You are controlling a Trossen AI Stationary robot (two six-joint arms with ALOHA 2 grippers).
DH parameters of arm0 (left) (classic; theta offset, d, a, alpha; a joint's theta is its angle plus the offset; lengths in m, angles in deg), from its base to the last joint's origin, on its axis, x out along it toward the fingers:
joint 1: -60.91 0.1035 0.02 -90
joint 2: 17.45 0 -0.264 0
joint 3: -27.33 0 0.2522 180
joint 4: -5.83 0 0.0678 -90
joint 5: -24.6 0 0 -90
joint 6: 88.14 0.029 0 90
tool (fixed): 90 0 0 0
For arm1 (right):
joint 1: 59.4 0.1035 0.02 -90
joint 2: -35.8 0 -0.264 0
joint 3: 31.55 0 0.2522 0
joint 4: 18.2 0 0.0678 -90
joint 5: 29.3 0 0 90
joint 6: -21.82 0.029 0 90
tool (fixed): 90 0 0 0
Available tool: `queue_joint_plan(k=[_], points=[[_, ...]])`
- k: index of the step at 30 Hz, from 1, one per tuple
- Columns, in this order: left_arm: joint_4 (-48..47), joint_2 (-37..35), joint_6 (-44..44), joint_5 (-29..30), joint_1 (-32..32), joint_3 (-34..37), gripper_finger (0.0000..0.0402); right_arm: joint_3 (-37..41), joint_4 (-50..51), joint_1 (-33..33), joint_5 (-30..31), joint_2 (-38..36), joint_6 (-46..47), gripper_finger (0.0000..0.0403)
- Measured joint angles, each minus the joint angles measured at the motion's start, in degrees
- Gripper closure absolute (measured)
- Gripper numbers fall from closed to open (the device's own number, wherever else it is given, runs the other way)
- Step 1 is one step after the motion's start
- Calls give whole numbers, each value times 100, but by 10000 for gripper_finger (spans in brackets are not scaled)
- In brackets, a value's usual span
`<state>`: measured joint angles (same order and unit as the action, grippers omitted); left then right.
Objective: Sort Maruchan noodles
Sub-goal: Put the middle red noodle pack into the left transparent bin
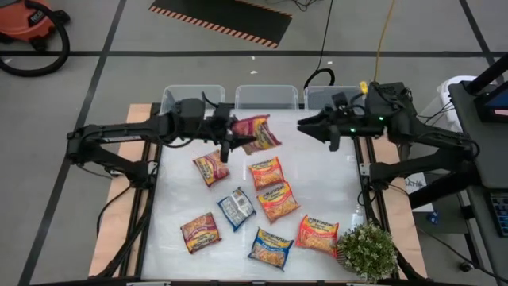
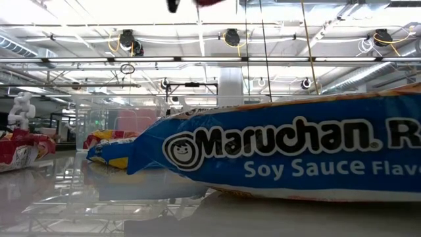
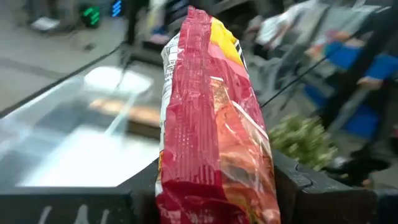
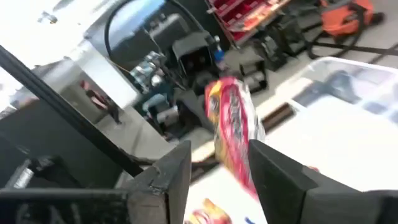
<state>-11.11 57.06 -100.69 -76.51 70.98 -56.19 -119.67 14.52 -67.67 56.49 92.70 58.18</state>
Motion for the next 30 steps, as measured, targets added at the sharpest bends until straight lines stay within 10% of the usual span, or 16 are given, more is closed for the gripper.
queue_joint_plan(k=[13,30], points=[[-1747,-727,-151,1907,671,-4,252,0,1781,0,125,-1012,-338,248],[-3859,-786,-2136,3770,2178,65,252,1,1400,0,772,-573,-170,248]])
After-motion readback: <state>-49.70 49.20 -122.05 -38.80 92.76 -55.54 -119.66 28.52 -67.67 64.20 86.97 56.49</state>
